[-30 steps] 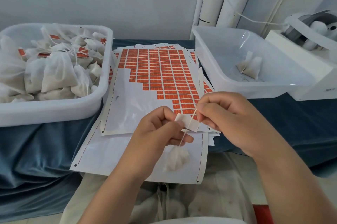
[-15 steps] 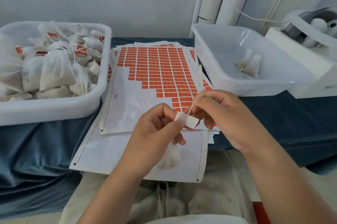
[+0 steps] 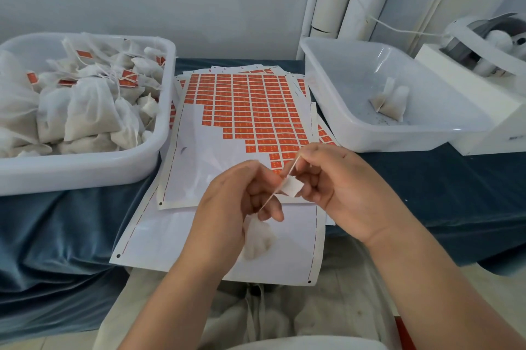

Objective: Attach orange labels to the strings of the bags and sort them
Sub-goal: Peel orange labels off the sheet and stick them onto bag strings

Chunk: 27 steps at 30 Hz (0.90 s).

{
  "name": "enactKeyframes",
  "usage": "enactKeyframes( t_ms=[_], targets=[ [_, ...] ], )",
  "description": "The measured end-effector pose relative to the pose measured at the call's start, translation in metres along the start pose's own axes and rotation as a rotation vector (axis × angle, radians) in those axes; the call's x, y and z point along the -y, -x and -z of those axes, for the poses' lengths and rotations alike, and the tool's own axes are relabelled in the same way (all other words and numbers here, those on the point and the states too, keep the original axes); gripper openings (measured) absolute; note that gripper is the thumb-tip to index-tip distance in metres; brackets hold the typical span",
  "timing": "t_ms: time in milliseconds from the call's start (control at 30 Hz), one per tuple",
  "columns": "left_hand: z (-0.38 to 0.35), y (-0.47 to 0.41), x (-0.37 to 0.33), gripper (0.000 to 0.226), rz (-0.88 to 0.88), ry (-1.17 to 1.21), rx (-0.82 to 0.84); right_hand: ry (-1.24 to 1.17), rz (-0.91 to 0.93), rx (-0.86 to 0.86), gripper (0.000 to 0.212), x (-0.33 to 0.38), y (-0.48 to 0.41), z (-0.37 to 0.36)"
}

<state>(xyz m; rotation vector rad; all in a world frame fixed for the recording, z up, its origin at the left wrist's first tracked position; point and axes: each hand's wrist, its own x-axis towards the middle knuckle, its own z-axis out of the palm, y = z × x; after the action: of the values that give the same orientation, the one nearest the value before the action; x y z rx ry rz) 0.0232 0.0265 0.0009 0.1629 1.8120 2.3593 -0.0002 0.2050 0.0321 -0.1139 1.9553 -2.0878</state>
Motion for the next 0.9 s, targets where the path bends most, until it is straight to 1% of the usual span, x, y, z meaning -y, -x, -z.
enactKeyframes(
  t_ms=[67,100,167,233,300,400,467,533,600,800,900],
  targets=[
    [0.0003,-0.0012,-0.0002,0.032,0.039,0.058,-0.012,0.001,0.012,0.014,0.025,-0.0006,0.0003,0.0012],
    [0.0005,-0.0012,-0.0002,0.027,0.049,0.068,-0.013,0.011,0.018,0.010,0.026,-0.0014,0.0005,0.0017],
    [0.0011,-0.0013,-0.0004,0.019,0.066,0.048,0.001,0.058,0.030,-0.014,0.029,-0.0030,0.0001,0.0022],
    [0.0009,-0.0017,-0.0009,0.018,0.085,0.005,0.015,0.140,0.036,-0.056,0.030,-0.0038,-0.0001,0.0020],
    [0.0009,-0.0021,-0.0017,0.020,0.097,-0.007,0.016,0.217,0.049,-0.095,0.030,-0.0034,0.0004,0.0020],
    [0.0008,-0.0026,-0.0011,0.031,0.097,-0.035,0.007,0.293,0.099,-0.108,0.031,-0.0007,0.0028,0.0018],
    [0.0006,-0.0032,-0.0002,0.035,0.091,-0.060,0.002,0.374,0.127,-0.125,0.035,0.0014,0.0049,0.0013],
    [0.0009,-0.0036,0.0011,0.039,0.080,-0.087,0.009,0.446,0.141,-0.141,0.034,0.0023,0.0057,0.0013],
    [0.0017,-0.0039,0.0021,0.039,0.081,-0.113,0.030,0.490,0.152,-0.133,0.032,0.0030,0.0064,0.0014],
    [0.0033,-0.0049,0.0007,0.029,0.139,-0.139,0.109,0.541,0.174,-0.075,0.030,0.0010,0.0048,0.0055],
    [0.0023,-0.0043,0.0020,0.028,0.120,-0.142,0.076,0.531,0.183,-0.066,0.031,-0.0042,0.0035,0.0067]
  ],
)
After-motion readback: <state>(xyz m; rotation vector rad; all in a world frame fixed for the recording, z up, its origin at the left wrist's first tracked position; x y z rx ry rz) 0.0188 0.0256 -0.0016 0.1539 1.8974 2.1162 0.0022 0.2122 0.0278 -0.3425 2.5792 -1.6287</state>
